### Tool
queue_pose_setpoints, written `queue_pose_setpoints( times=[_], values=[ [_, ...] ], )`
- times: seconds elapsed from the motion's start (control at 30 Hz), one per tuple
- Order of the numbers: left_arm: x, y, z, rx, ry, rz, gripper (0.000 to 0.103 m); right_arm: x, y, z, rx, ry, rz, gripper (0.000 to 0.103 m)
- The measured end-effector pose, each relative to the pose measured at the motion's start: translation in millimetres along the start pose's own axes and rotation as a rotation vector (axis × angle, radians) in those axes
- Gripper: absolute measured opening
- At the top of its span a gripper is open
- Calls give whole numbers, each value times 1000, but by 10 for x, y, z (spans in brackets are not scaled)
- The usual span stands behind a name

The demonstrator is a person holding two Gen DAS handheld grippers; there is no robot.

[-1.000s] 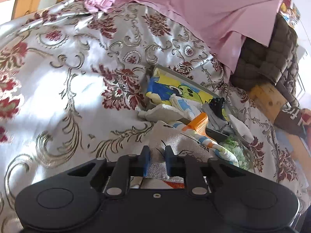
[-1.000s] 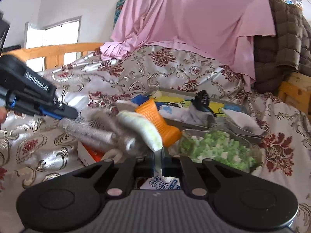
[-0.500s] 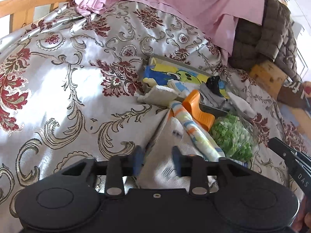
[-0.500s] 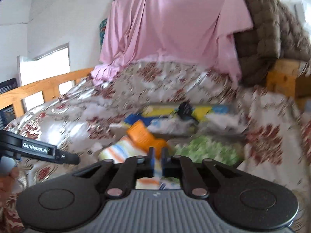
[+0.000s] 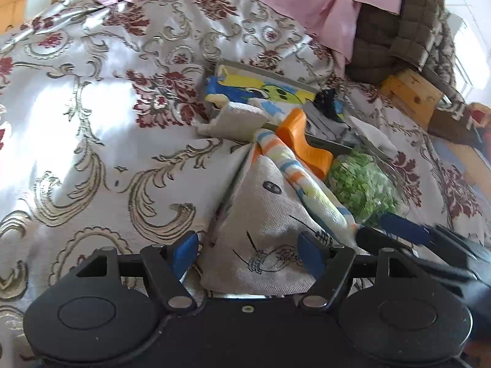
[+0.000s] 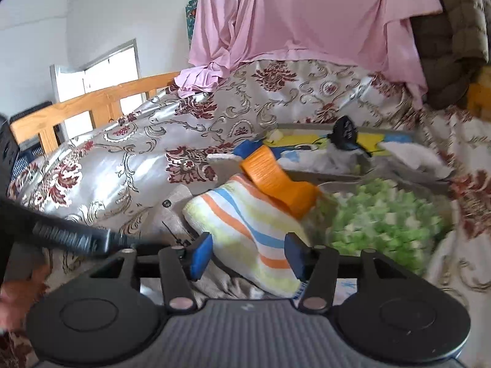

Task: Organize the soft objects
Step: 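Lift the beige pouch with left tool while right tool grasps and lifts the striped sock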

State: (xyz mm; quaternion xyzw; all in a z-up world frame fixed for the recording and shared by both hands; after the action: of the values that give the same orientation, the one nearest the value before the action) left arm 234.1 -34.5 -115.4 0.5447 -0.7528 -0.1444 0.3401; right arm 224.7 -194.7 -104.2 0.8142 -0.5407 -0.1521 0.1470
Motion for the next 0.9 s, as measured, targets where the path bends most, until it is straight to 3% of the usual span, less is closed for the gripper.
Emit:
queue_pose_setpoints(
  times=[0.13, 0.23, 0.4, 0.57, 0.67, 0.9],
  values=[
    [121, -42, 104, -28, -55, 64, 66, 15, -144, 49, -22, -8, 0, 59],
    [160, -73, 176, -36, -112, 57, 55, 26, -195, 96, -40, -18, 4, 57],
    [161, -109, 205, -53, -70, 86, 46, -2, -217, 122, -51, -15, 5, 47],
    [250, -105, 253, -73, -49, 155, 41, -28, -211, 124, -60, -20, -8, 24],
    [312, -100, 311, -79, -57, 172, 36, -38, -201, 116, -60, -13, -5, 17],
    [366, -106, 346, -85, -62, 149, 14, -65, -137, 89, -38, 46, 33, 9]
  ],
)
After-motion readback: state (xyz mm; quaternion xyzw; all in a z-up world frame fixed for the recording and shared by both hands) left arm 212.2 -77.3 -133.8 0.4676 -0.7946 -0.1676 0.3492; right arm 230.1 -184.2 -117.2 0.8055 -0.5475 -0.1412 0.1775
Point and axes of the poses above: each gripper's, at about its wrist camera, not at the fingertips, and y roughly against the way its jaws point, x to its right, z to its underside, the point moved 9 cm from there along -y, roughly the way its jaws point, and after that the axes turned 5 degrees about x, right-handed, at the moved point
